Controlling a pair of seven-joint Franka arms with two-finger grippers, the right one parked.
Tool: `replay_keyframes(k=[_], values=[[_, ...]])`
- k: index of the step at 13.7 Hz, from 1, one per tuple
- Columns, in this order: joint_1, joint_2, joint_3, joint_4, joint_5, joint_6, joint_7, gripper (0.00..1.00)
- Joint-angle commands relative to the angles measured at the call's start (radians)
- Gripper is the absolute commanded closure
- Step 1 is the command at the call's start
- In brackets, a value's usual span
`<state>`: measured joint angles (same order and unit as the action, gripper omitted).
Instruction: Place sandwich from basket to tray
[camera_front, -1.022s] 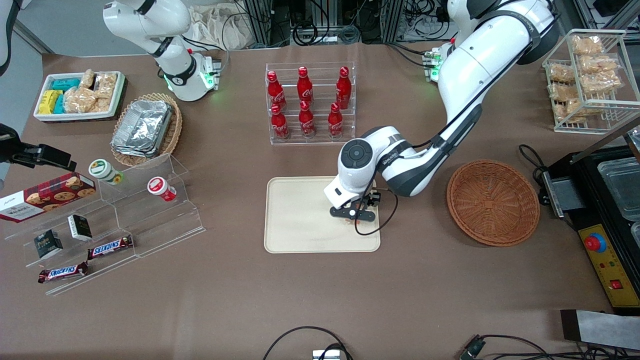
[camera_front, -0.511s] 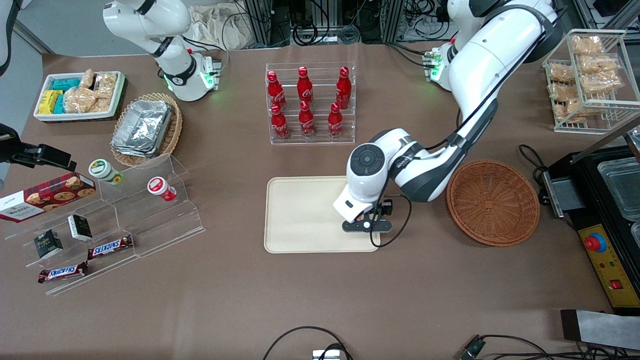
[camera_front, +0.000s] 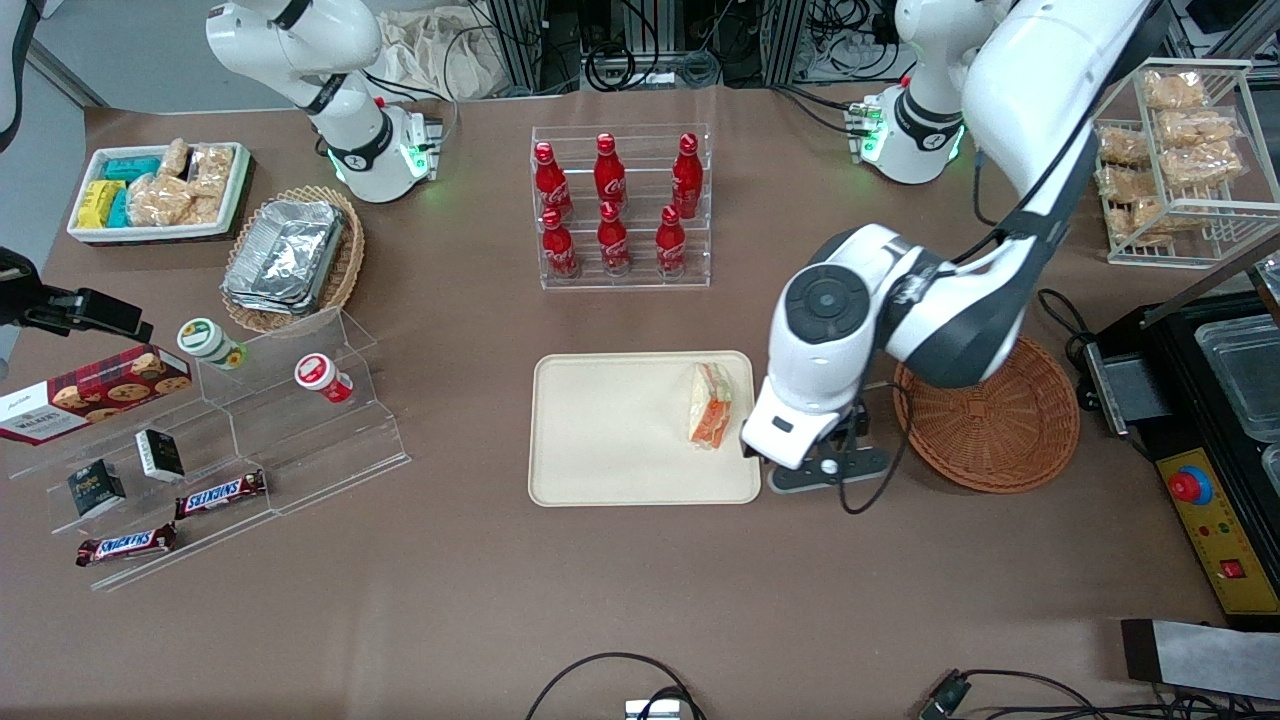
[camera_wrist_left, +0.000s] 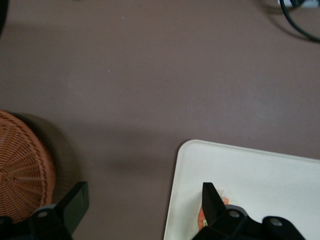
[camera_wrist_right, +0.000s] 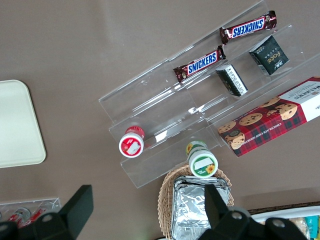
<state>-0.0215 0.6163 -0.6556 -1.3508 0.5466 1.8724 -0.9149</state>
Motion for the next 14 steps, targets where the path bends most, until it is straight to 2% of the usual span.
replay_keyframes(k=[1,10,12,14], values=[[0.04,-0.039,-0.006,-0.001,-0.025,-0.047,0.026,0.0],[0.171,-0.11,-0.004,0.001,-0.079,-0.121,0.206,0.0],[0.204,-0.156,0.005,-0.004,-0.147,-0.131,0.301,0.0],[0.201,-0.214,0.094,-0.017,-0.219,-0.139,0.402,0.0]])
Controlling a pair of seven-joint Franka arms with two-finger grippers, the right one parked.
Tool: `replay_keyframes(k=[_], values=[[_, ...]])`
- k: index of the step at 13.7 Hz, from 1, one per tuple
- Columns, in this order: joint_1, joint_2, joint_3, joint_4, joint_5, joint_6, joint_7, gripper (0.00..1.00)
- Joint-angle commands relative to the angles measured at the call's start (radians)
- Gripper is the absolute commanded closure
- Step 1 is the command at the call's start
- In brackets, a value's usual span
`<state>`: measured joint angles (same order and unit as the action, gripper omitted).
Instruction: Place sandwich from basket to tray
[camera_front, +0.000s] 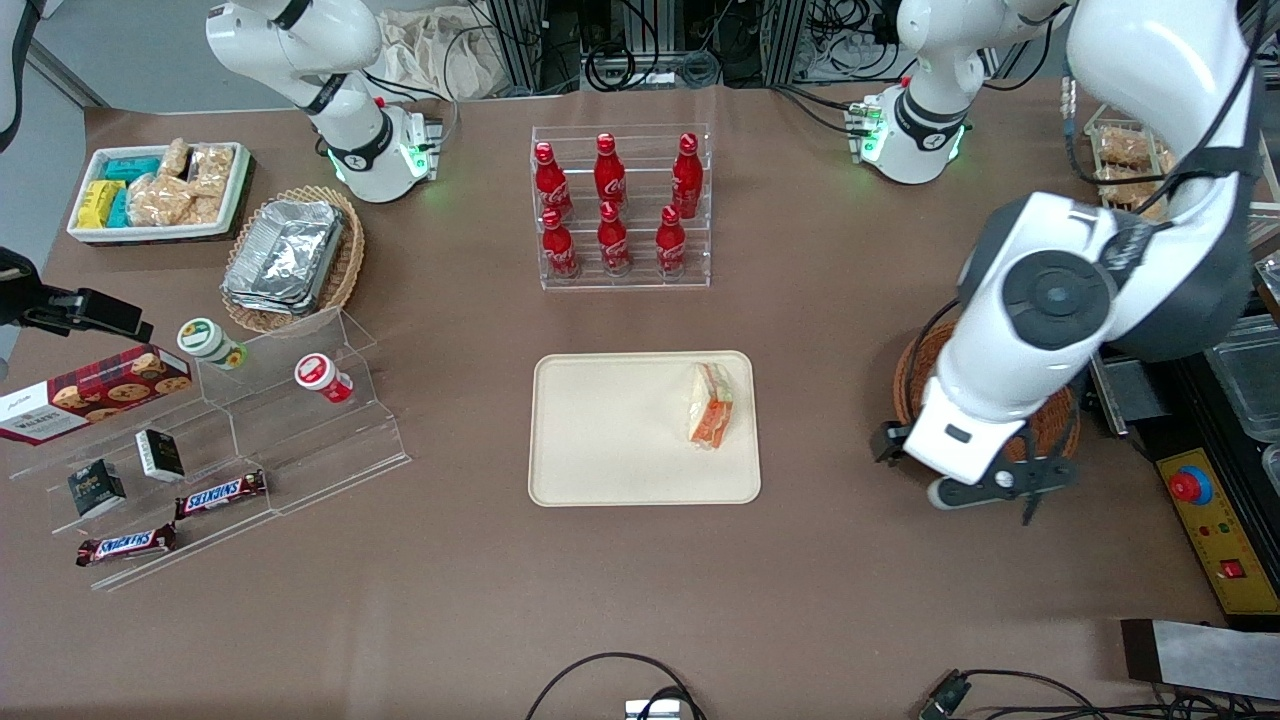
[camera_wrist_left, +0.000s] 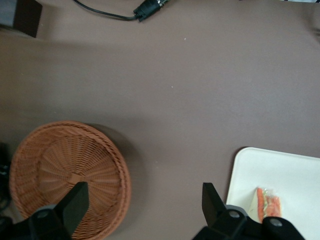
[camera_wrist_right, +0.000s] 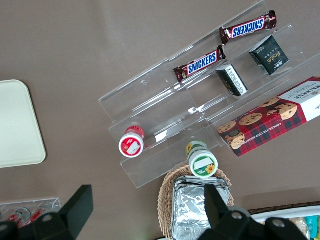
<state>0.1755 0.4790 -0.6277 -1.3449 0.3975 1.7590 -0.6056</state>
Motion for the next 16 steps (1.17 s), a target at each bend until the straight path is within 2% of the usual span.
replay_keyframes(k=[1,4,8,10,13,15,16], values=[[-0.002,-0.113,0.122,-0.034,-0.133,-0.029,0.16,0.0],[-0.005,-0.212,0.245,-0.072,-0.229,-0.062,0.367,0.0],[-0.011,-0.307,0.356,-0.092,-0.259,-0.15,0.61,0.0],[-0.011,-0.367,0.401,-0.112,-0.31,-0.179,0.656,0.0],[-0.024,-0.442,0.431,-0.155,-0.321,-0.191,0.696,0.0],[-0.074,-0.465,0.488,-0.16,-0.328,-0.203,0.698,0.0],[-0.097,-0.468,0.52,-0.16,-0.356,-0.205,0.698,0.0]])
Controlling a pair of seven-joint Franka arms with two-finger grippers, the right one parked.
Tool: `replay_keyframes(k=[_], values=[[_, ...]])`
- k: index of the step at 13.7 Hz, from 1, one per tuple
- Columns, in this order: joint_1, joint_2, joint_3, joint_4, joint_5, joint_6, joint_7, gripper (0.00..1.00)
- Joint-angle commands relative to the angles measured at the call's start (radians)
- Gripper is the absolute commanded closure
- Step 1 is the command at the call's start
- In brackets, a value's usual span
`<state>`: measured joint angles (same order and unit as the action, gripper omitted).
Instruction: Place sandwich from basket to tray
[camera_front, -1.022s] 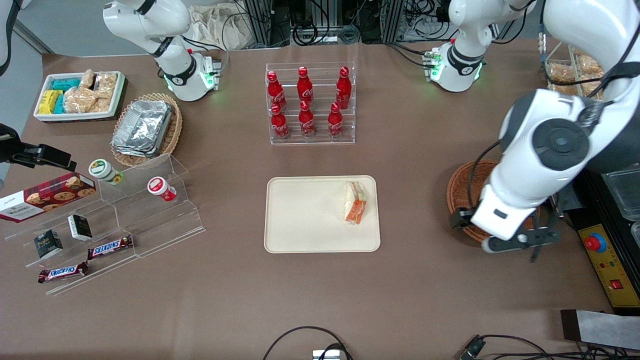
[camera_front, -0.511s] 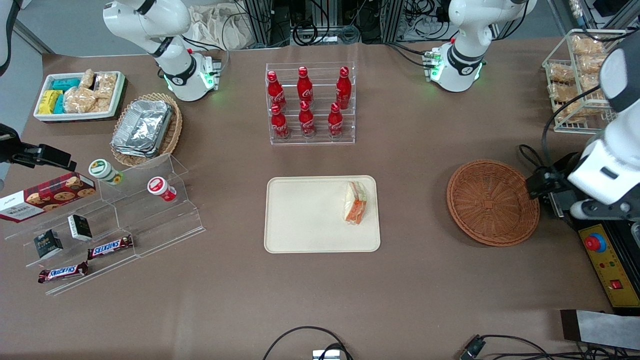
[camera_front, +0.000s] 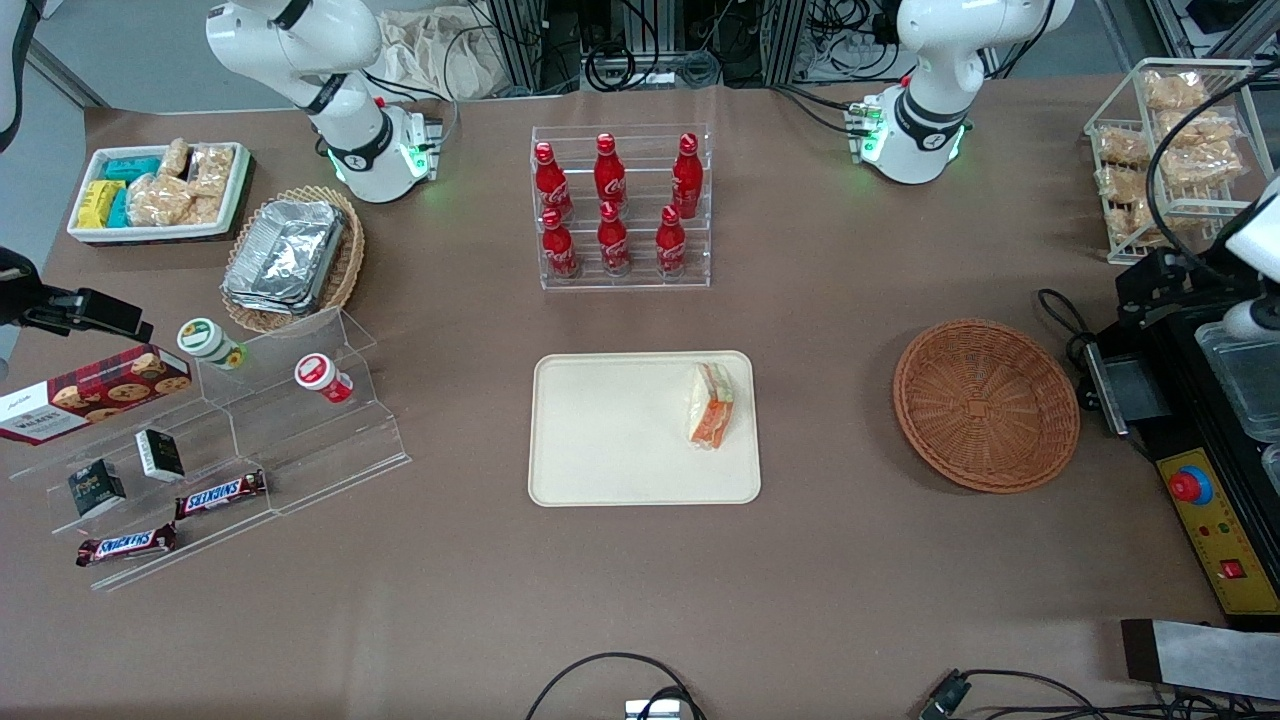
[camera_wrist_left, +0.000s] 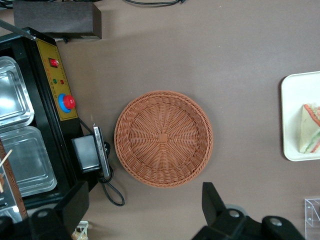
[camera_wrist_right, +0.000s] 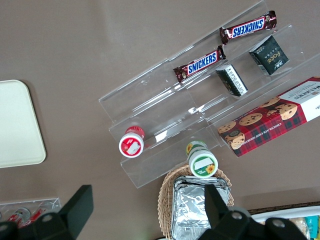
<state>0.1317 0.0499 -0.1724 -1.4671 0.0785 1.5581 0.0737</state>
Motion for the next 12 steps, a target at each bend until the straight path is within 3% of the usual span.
replay_keyframes(k=[1,8,12], values=[[-0.072,-0.041,0.086,-0.036,-0.051,-0.003,0.018,0.0],[-0.147,-0.133,0.174,-0.096,-0.045,-0.01,0.018,0.0],[-0.142,-0.137,0.175,-0.098,-0.048,-0.013,0.02,0.0]])
